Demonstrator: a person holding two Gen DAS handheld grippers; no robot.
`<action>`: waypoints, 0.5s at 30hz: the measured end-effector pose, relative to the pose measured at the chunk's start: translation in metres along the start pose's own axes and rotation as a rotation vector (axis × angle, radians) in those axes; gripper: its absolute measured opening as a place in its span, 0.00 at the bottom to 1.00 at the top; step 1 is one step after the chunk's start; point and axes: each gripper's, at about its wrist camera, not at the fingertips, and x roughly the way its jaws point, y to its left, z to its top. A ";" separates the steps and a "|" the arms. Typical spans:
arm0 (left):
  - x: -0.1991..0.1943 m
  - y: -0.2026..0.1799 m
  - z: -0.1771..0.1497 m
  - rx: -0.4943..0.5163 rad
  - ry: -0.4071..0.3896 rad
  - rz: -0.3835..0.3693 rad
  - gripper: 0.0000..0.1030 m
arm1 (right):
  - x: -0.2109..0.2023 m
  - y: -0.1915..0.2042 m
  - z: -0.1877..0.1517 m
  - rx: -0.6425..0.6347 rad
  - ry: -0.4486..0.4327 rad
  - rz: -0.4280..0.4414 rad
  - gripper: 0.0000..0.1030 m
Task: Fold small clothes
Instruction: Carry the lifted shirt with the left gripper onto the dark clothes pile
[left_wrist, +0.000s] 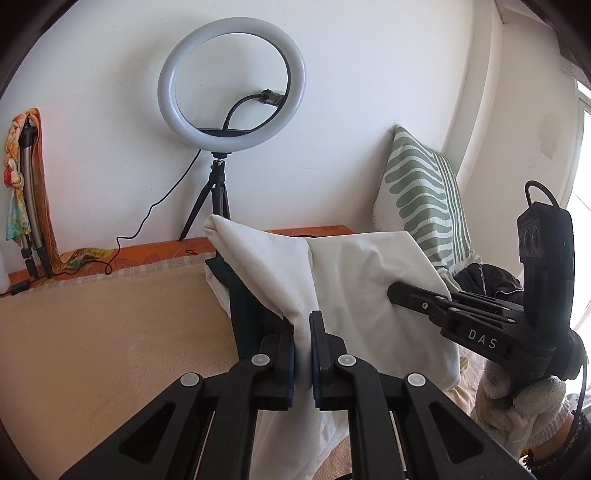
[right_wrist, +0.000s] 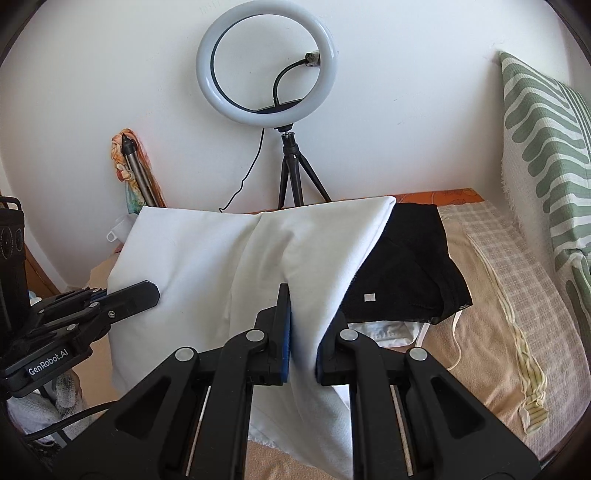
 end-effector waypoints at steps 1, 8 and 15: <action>0.007 -0.002 0.004 0.000 -0.001 -0.001 0.03 | 0.003 -0.007 0.004 -0.002 0.001 -0.004 0.10; 0.060 -0.003 0.033 -0.029 -0.002 -0.011 0.03 | 0.031 -0.053 0.041 -0.013 0.002 -0.031 0.10; 0.109 0.001 0.057 -0.031 -0.004 0.007 0.03 | 0.070 -0.091 0.074 -0.015 0.001 -0.048 0.10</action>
